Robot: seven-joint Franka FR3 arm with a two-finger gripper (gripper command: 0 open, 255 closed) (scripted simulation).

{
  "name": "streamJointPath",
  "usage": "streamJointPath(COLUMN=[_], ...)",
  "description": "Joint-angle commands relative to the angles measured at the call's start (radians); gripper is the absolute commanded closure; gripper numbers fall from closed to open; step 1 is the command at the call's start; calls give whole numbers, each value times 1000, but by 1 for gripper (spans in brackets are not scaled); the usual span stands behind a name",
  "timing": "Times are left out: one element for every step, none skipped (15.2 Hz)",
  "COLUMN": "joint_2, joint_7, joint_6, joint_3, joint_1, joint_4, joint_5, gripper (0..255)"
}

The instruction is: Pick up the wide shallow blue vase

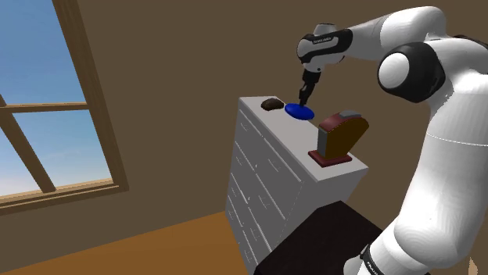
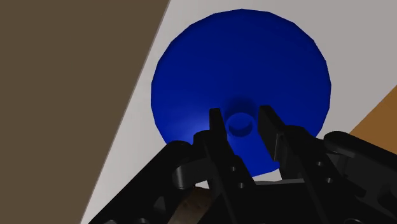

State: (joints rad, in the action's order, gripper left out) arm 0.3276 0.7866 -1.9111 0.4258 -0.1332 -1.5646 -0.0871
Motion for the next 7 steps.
streamJointPath(joint_2=[-3,-4,-5,-5,-5,-6,-5], joint_7=[0,0,0,0,0,0,0], joint_6=[28,41,54,68,81,83,83], joint_3=[1,2,2,3,3,3,3], joint_1=[-1,-2,-3,-3,-4,-4,-4], joint_4=[26,38,50,63,76,78,78], joint_5=[2,2,3,3,3,3,3], gripper=[255,255,255,255,255,255,255])
